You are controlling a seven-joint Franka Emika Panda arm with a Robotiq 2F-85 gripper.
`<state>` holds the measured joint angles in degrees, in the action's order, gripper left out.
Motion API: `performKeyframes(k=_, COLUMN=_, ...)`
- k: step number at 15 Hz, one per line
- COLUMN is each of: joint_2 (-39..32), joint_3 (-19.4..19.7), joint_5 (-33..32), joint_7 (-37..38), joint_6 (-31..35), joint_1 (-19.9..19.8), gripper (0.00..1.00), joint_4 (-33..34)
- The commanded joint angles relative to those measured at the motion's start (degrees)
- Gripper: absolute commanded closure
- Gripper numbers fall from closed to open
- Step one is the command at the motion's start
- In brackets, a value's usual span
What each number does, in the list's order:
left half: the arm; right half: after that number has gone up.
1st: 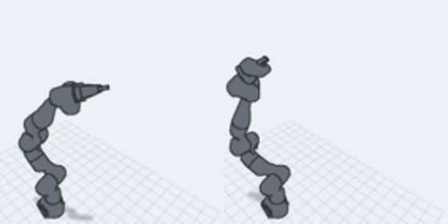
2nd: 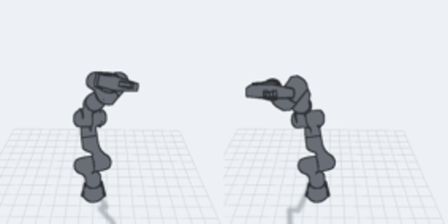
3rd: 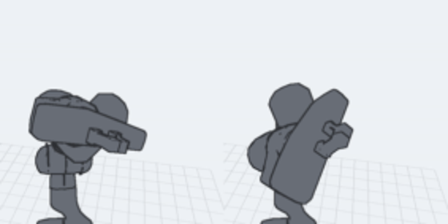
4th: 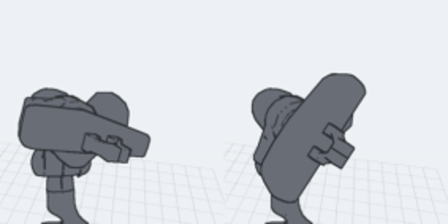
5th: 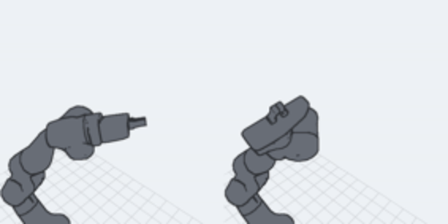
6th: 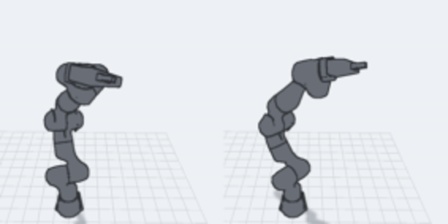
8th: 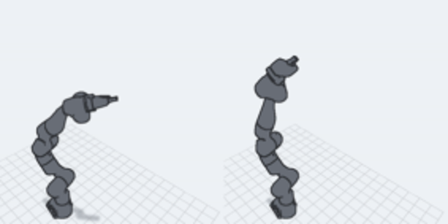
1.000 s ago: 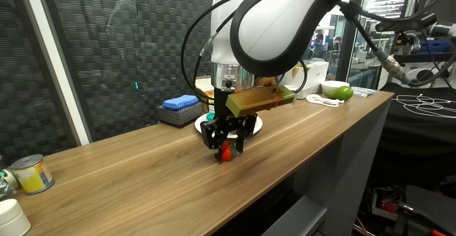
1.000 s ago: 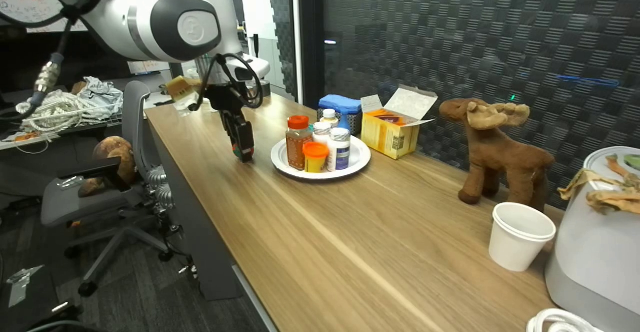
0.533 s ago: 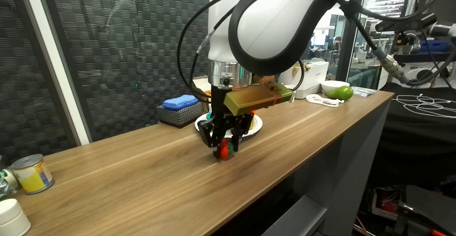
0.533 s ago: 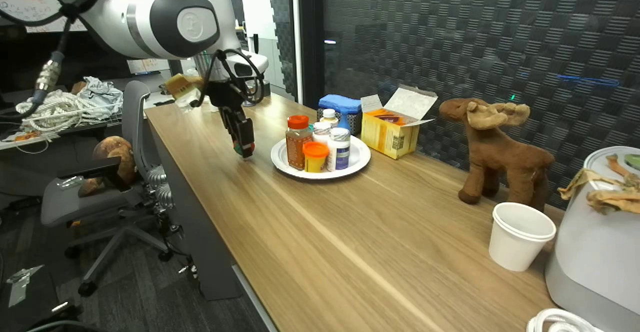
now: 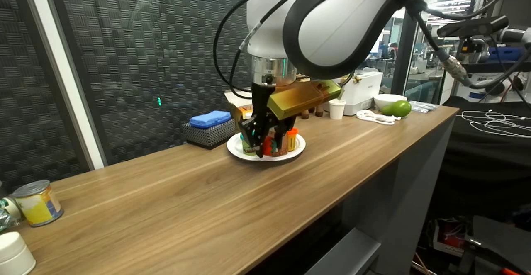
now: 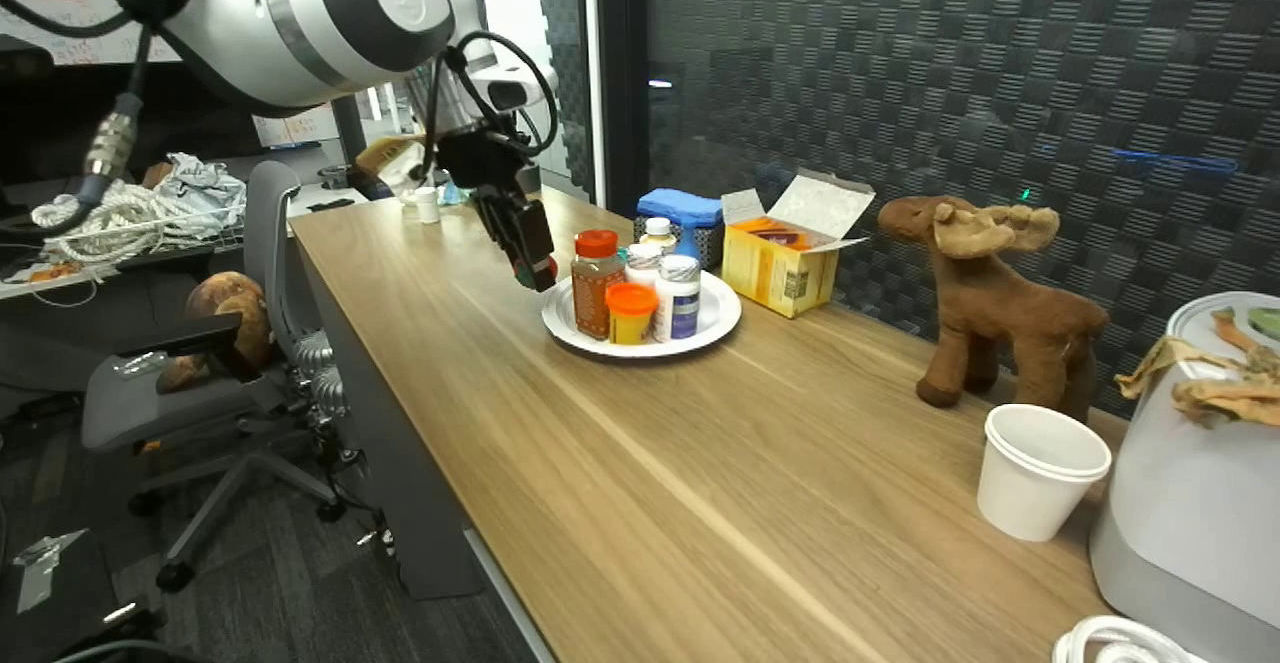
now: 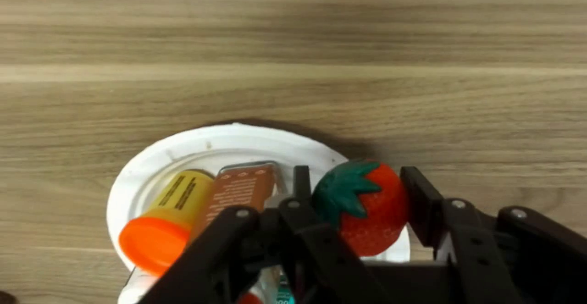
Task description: Put the bottles and red plushy on the plate
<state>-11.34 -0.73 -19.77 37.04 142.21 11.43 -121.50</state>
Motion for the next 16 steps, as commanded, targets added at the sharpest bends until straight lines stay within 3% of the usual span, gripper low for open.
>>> performKeyframes(k=1, joint_2=-1.13, joint_3=0.35, joint_5=0.41, joint_7=0.16, joint_6=1.52, joint_1=-0.67, gripper=0.73, joint_4=1.95)
performKeyframes(k=6, joint_2=-3.55, joint_3=0.02, joint_5=3.91, joint_7=-1.68, joint_6=3.23, joint_1=-1.09, gripper=0.73, joint_4=3.75)
performKeyframes(k=9, joint_2=-5.24, joint_3=1.02, joint_5=2.56, joint_7=-0.49, joint_6=2.13, joint_1=-0.37, gripper=0.73, joint_4=5.13)
performKeyframes(k=10, joint_2=-5.83, joint_3=1.35, joint_5=2.01, joint_7=-0.15, joint_6=1.49, joint_1=-0.11, gripper=0.61, joint_4=5.62)
performKeyframes(k=11, joint_2=-6.31, joint_3=1.65, joint_5=1.57, joint_7=0.20, joint_6=1.25, joint_1=0.13, gripper=0.23, joint_4=6.02)
performKeyframes(k=12, joint_2=-6.72, joint_3=2.24, joint_5=0.52, joint_7=1.07, joint_6=0.85, joint_1=0.58, gripper=0.22, joint_4=6.50)
performKeyframes(k=15, joint_2=-7.38, joint_3=2.72, joint_5=0.20, joint_7=1.07, joint_6=1.04, joint_1=1.07, gripper=0.01, joint_4=7.25)
performKeyframes(k=16, joint_2=-7.45, joint_3=2.70, joint_5=0.34, joint_7=0.84, joint_6=1.23, joint_1=1.13, gripper=0.00, joint_4=7.33)
